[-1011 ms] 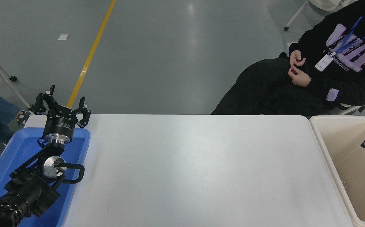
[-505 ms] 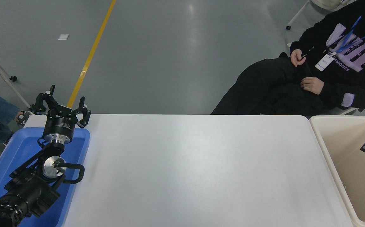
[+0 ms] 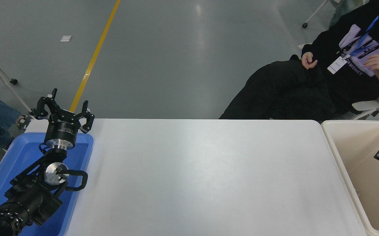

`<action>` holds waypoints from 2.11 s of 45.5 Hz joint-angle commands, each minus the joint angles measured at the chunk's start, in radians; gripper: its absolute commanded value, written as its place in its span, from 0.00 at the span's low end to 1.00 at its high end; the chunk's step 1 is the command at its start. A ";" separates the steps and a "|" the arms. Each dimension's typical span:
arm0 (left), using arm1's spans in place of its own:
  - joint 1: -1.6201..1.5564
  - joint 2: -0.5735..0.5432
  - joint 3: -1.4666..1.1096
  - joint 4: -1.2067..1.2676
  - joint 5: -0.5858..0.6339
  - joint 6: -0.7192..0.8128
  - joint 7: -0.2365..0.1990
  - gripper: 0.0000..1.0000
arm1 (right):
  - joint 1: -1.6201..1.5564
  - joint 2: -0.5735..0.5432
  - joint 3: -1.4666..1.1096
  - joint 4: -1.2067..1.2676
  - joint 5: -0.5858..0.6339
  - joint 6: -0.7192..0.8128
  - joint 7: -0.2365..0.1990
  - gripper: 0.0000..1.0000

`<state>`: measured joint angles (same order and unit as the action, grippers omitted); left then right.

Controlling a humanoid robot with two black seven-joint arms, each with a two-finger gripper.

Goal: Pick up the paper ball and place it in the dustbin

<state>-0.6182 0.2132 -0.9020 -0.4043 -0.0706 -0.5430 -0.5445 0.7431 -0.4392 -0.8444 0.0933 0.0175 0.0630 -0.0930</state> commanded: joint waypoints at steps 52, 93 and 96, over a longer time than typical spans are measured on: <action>0.000 0.000 0.002 -0.001 0.000 0.000 0.000 0.99 | 1.283 0.007 -0.467 1.013 -0.001 0.722 -0.007 1.00; 0.000 0.000 0.002 0.001 0.000 0.000 0.000 0.99 | 1.579 0.229 -0.334 1.186 -0.001 0.722 -0.007 1.00; 0.000 0.000 0.002 0.001 0.002 0.001 0.000 0.99 | 1.578 0.229 -0.334 1.188 0.002 0.722 -0.007 1.00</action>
<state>-0.6182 0.2131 -0.9005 -0.4036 -0.0701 -0.5427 -0.5446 2.3152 -0.2190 -1.1798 1.2748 0.0169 0.7833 -0.0997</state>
